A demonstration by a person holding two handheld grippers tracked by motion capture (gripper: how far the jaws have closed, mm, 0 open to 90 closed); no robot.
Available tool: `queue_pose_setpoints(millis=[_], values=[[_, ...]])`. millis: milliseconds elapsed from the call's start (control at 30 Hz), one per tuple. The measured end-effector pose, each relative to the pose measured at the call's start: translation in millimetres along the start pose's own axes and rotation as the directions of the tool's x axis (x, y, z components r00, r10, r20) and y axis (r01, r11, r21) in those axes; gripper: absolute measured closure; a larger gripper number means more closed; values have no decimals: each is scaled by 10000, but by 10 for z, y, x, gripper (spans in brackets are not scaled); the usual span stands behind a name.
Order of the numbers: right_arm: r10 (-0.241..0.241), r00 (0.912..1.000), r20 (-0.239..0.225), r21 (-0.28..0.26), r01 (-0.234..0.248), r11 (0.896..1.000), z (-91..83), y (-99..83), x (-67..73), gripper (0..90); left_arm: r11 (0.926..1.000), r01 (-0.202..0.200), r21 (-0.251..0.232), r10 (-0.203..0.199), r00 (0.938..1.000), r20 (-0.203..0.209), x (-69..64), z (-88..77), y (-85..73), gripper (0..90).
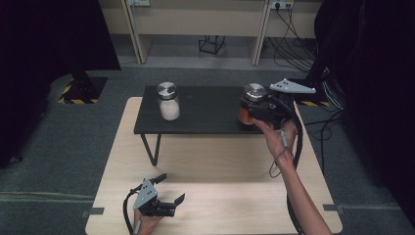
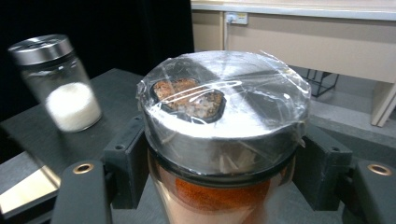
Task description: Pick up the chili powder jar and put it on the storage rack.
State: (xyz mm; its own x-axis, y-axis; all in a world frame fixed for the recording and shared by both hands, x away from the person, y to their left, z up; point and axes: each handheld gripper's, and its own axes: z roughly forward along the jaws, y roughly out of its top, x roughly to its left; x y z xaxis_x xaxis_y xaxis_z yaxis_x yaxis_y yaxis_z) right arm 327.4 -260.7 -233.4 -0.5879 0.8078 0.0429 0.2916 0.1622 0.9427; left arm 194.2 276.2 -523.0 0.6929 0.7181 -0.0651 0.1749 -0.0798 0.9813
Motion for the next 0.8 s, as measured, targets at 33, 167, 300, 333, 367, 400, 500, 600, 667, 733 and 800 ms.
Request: queue_pose_setpoints(millis=[33, 167, 300, 333, 367, 400, 500, 600, 667, 733, 800], values=[[17, 10000, 62, -16, -17, 10000, 21, 7, 1, 302, 10000, -2, -1, 2, 10000, 3, 0, 0, 0, 14], [4, 9995, 302, 18, -5, 10000, 111, 32, 12, 301, 10000, -5, 4, 5, 10000, 4, 0, 0, 1, 14], [10, 9988, 491, 92, -15, 10000, 195, 41, 19, 301, 10000, -12, 8, 12, 10000, 8, 0, -1, 1, 14], [4, 9986, 530, 110, -10, 9999, 212, 41, 20, 301, 10000, -15, 4, 15, 10000, 10, 1, -1, 1, 14], [10, 9983, 576, 115, -16, 9999, 229, 39, 21, 301, 10000, -9, 2, 9, 10000, 5, 0, -1, 0, 14], [23, 9981, 623, 122, -31, 9999, 246, 36, 20, 301, 10000, -10, 5, 10, 10000, 6, 0, -1, 1, 14], [75, 9970, 769, 124, -85, 9999, 290, 23, 19, 301, 10000, -10, 2, 10, 10000, 5, -1, -1, 0, 14], [158, 9964, 838, 62, -164, 9998, 326, -2, 8, 301, 10000, -3, 2, 3, 10000, 4, 0, -1, 0, 14], [249, 9963, 819, 33, -252, 9997, 343, -16, -5, 301, 10000, -3, 3, 3, 10000, 3, 0, -1, 0, 14], [167, 9960, 874, 69, -173, 9998, 367, -23, 3, 301, 10000, -2, 0, 2, 10000, 3, 0, -1, 0, 14], [143, 9959, 894, 116, -154, 9998, 387, -29, 4, 301, 10000, -1, 1, 1, 10000, 5, 1, -1, 0, 14]])
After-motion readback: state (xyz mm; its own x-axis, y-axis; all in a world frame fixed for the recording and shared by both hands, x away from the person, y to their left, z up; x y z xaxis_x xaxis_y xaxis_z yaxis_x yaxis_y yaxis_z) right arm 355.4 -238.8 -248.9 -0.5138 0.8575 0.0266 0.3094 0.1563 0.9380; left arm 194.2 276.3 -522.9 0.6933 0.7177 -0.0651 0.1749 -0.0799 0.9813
